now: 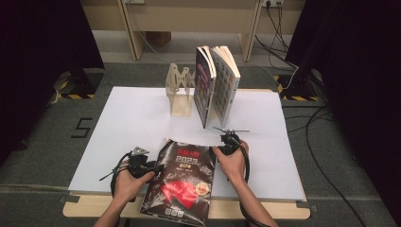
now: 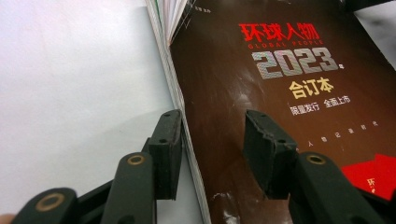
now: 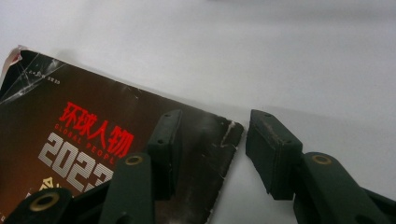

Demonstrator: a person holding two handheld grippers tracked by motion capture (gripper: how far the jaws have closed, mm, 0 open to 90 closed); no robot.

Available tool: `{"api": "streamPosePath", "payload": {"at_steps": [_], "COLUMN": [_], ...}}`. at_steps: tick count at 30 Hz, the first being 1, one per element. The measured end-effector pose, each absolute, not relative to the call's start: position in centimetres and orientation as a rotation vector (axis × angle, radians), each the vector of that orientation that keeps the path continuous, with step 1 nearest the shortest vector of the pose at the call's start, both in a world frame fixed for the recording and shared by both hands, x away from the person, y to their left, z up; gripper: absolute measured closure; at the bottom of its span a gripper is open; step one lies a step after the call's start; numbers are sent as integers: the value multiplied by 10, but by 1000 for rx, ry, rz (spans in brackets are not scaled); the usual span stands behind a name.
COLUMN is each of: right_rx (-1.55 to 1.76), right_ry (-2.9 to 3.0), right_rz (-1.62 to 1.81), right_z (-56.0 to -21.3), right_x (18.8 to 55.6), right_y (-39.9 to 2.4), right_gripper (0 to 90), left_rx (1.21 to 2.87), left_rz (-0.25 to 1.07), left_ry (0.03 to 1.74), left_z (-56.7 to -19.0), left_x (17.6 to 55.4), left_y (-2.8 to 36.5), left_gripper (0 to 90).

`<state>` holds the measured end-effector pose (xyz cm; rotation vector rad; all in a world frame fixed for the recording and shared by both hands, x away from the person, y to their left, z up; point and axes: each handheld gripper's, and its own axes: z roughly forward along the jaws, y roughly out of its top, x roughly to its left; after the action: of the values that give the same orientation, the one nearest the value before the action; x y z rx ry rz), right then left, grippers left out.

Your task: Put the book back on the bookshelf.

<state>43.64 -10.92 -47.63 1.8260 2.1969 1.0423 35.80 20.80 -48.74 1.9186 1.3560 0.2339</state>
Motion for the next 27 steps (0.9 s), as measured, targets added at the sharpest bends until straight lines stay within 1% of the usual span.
{"api": "streamPosePath", "payload": {"at_steps": [11,16,27], "right_rx": [1871,1868,1898], "right_ry": [2171,2171,2163], "right_rz": [1065,1069,1090], "right_z": [-477,-477,-478], "right_x": [440,447,443], "right_y": [-108,-107,-111], "right_gripper": [550,557,561], "left_rx": [1959,1963,1976], "left_rz": [213,225,246], "left_ry": [1342,1341,1340], "left_z": [-485,-485,-485], "left_x": [355,354,354], "left_y": [206,205,203], "left_gripper": [581,580,599]}}
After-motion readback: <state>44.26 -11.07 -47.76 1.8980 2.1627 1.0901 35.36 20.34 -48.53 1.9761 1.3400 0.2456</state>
